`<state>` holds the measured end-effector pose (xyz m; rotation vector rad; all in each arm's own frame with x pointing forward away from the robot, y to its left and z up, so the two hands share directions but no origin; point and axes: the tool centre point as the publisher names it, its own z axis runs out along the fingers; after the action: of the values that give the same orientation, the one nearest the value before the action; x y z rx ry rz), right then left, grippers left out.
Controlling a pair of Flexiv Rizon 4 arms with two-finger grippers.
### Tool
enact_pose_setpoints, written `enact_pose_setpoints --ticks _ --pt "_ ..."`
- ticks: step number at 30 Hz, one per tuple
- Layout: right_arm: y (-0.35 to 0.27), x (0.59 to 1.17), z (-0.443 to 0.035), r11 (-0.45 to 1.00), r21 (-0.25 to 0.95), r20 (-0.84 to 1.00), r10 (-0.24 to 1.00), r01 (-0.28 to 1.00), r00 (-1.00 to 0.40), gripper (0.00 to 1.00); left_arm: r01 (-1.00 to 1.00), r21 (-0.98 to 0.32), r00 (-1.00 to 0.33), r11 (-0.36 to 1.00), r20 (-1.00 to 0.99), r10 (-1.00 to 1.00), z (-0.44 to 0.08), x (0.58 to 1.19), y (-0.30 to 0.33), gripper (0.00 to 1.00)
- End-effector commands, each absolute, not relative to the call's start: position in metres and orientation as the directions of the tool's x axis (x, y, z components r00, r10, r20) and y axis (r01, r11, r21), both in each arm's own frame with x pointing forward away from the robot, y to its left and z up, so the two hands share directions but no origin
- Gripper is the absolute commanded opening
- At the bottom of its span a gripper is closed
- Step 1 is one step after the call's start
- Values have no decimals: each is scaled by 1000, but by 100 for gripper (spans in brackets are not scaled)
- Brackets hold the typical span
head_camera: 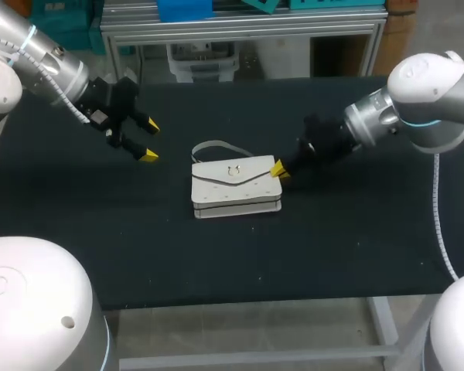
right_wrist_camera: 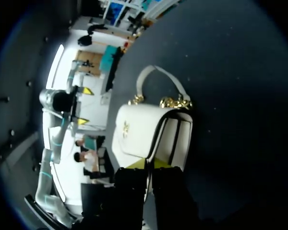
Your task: Pick up the bag, open it, inspect its contents, close it, and place it on the opposite side
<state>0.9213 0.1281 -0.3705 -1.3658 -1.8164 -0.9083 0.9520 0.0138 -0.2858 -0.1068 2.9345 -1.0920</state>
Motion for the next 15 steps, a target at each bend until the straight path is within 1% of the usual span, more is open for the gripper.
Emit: enact_pose_setpoints --ticks 1,3,4,5,6,7,15 --pt "129 920 -373 190 143 847 485 971 -219 0 -60 -656 -998 753 13 -68 -287 952 14 100" --pt "130 921 -374 200 131 852 478 971 -214 0 -60 -656 -998 753 13 -68 -287 952 14 100" --pt "130 921 -375 206 125 855 474 971 -210 25 -60 -656 -998 753 13 -68 -287 952 14 100" --pt "129 921 -376 211 120 858 470 970 -208 42 -60 -656 -998 753 13 -68 -287 952 14 100" --pt "128 922 -376 218 114 861 465 969 -206 69 -60 -656 -998 753 13 -68 -287 952 14 100" --pt "127 922 -377 223 112 863 462 969 -205 100 -60 -656 -998 753 13 -68 -287 952 14 100" --pt "102 912 -354 255 111 852 473 961 -224 100 -60 -656 -998 753 13 -68 -287 952 14 100"
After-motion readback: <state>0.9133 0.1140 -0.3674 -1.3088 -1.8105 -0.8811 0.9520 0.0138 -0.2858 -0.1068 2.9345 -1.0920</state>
